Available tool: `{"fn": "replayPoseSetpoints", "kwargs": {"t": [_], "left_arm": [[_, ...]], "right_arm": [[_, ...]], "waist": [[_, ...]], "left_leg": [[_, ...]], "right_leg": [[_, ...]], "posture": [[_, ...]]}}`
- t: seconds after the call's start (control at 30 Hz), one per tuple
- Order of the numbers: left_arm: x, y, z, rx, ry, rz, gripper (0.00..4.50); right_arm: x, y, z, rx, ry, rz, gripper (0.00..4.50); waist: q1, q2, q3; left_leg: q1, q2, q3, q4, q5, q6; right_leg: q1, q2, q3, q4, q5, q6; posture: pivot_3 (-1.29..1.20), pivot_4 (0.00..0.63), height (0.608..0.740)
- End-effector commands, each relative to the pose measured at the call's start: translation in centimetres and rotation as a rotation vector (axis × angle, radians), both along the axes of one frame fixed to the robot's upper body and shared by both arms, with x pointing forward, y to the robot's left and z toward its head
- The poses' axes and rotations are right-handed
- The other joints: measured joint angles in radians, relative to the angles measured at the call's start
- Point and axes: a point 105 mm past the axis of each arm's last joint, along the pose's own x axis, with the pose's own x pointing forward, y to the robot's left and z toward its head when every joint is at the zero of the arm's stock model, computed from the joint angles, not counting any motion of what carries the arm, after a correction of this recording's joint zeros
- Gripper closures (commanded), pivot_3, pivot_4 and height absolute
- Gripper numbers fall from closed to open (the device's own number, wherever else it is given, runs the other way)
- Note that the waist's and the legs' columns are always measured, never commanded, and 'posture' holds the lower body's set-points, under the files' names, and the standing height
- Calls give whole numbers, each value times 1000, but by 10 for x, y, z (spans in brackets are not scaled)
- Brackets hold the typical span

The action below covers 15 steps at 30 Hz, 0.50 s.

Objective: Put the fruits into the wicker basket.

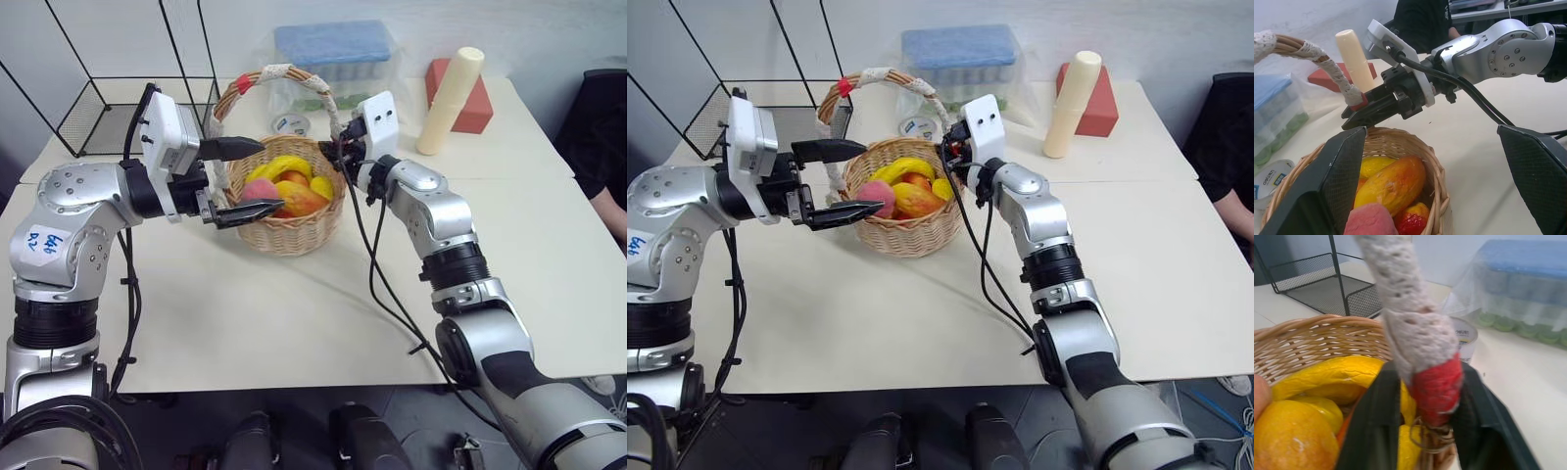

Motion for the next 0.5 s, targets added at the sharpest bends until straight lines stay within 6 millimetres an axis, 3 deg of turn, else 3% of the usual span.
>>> {"fn": "replayPoseSetpoints", "kwargs": {"t": [0.03,0.23,0.37,0.5], "left_arm": [[-7,-4,10,-20,-45,-26,0],[-6,-13,9,-38,-32,-69,0],[-4,-17,7,-49,-12,-105,0],[-2,-20,5,-57,-1,-129,0]], "right_arm": [[-10,-9,19,9,-106,3,4261],[-54,-68,43,63,-228,-35,4278],[-90,-155,59,48,-258,-237,4278],[-115,-211,59,30,-230,-380,4278]], "waist": [[0,0,0],[17,0,0],[34,0,0],[45,0,0]], "left_leg": [[0,0,0,0,0,0],[-6,0,-3,2,0,0],[-7,-1,-3,2,-1,1],[-7,-1,-3,2,-1,1]], "right_leg": [[0,0,0,0,0,0],[-1,-1,-2,0,0,0],[-2,-1,-2,-1,0,0],[-1,0,-2,-6,0,0]], "posture": [[0,150,740],[0,150,740],[0,150,740],[0,150,740]]}}
